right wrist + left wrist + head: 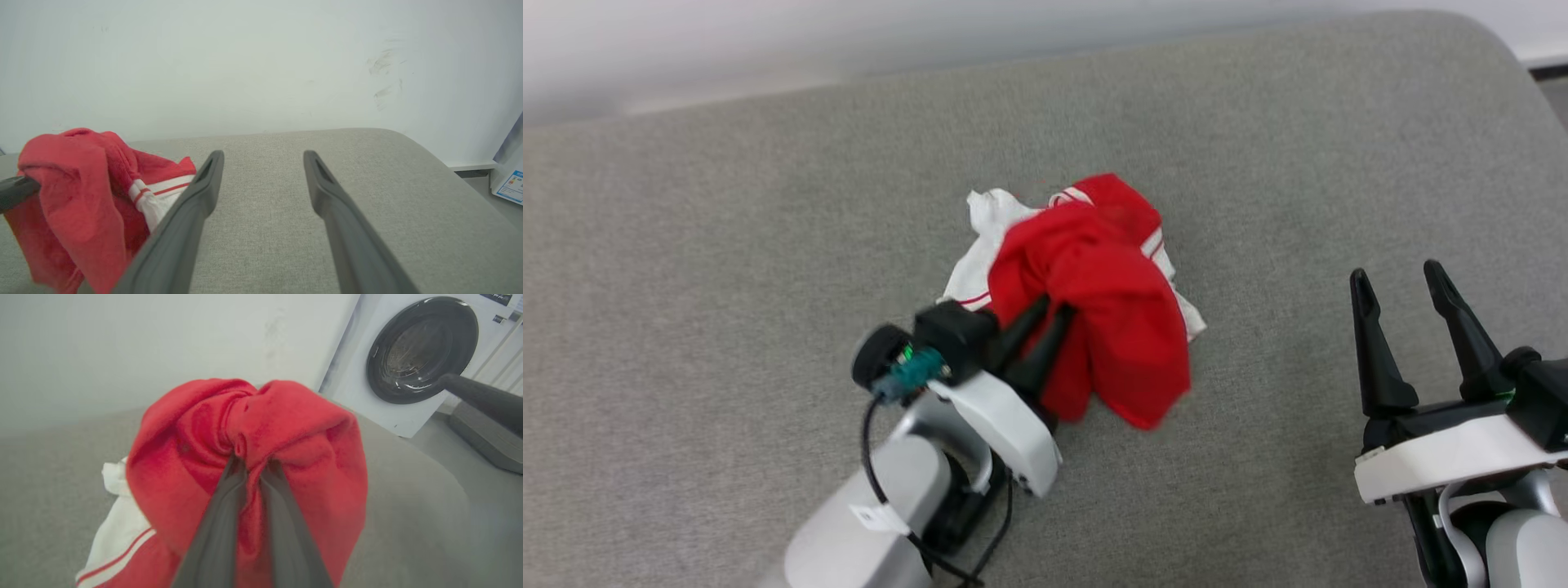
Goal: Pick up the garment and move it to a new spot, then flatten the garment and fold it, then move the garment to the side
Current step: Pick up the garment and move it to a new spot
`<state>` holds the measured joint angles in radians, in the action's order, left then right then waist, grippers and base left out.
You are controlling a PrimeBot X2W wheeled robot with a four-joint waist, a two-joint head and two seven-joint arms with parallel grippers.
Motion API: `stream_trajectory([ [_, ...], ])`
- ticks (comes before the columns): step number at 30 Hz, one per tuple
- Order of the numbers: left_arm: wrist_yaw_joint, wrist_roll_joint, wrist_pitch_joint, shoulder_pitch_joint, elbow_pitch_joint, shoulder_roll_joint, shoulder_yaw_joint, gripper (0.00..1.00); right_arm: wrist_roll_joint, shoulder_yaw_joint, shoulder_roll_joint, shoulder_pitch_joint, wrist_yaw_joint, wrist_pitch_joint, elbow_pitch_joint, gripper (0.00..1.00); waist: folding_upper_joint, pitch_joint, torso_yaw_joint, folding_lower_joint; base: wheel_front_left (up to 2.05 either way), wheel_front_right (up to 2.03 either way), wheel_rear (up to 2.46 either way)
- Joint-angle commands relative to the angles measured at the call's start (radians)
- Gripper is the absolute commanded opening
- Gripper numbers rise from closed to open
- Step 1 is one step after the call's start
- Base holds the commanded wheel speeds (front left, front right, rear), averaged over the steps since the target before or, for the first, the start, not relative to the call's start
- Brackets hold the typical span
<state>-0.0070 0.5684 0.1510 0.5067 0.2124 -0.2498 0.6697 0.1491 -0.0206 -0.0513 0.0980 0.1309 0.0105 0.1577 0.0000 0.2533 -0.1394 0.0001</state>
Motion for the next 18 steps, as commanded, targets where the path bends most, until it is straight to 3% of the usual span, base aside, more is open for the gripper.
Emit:
stream_trajectory([
  [1, -0.016, -0.008, -0.006, -0.020, 0.014, 0.007, 0.026, 0.00, 0.003, 0.002, 0.002, 0.018, 0.000, 0.009, -0.004, 1.00, 0.0000, 0.040, -0.007, -0.0001, 0.00, 0.00, 0.00],
  [7, -0.054, -0.041, -0.023, -0.056, 0.066, 0.024, 0.122, 0.00, 0.003, 0.003, 0.002, 0.043, 0.000, 0.025, -0.036, 1.00, 0.0000, 0.044, 0.024, -0.0001, 0.00, 0.00, 0.00],
  [8, -0.057, -0.046, -0.019, -0.060, 0.072, 0.028, 0.133, 0.18, 0.001, 0.002, 0.002, 0.044, 0.000, 0.025, -0.043, 1.00, 0.0000, 0.037, 0.031, -0.0001, 0.00, 0.00, 0.00],
  [9, -0.061, -0.047, -0.016, -0.063, 0.078, 0.032, 0.140, 0.50, -0.002, 0.004, 0.002, 0.044, 0.000, 0.027, -0.048, 1.00, 0.0000, 0.028, 0.039, -0.0001, 0.00, 0.00, 0.00],
  [10, -0.062, -0.050, -0.006, -0.062, 0.078, 0.035, 0.144, 1.00, -0.006, 0.005, 0.001, 0.045, 0.000, 0.027, -0.052, 1.00, 0.0000, 0.018, 0.047, -0.0001, 0.00, 0.00, 0.00],
  [18, -0.018, -0.071, 0.089, -0.065, 0.011, 0.065, 0.108, 1.00, -0.019, -0.004, 0.001, 0.012, 0.000, 0.011, -0.076, 1.00, 0.0000, -0.094, 0.122, -0.0001, 0.00, 0.00, 0.00],
])
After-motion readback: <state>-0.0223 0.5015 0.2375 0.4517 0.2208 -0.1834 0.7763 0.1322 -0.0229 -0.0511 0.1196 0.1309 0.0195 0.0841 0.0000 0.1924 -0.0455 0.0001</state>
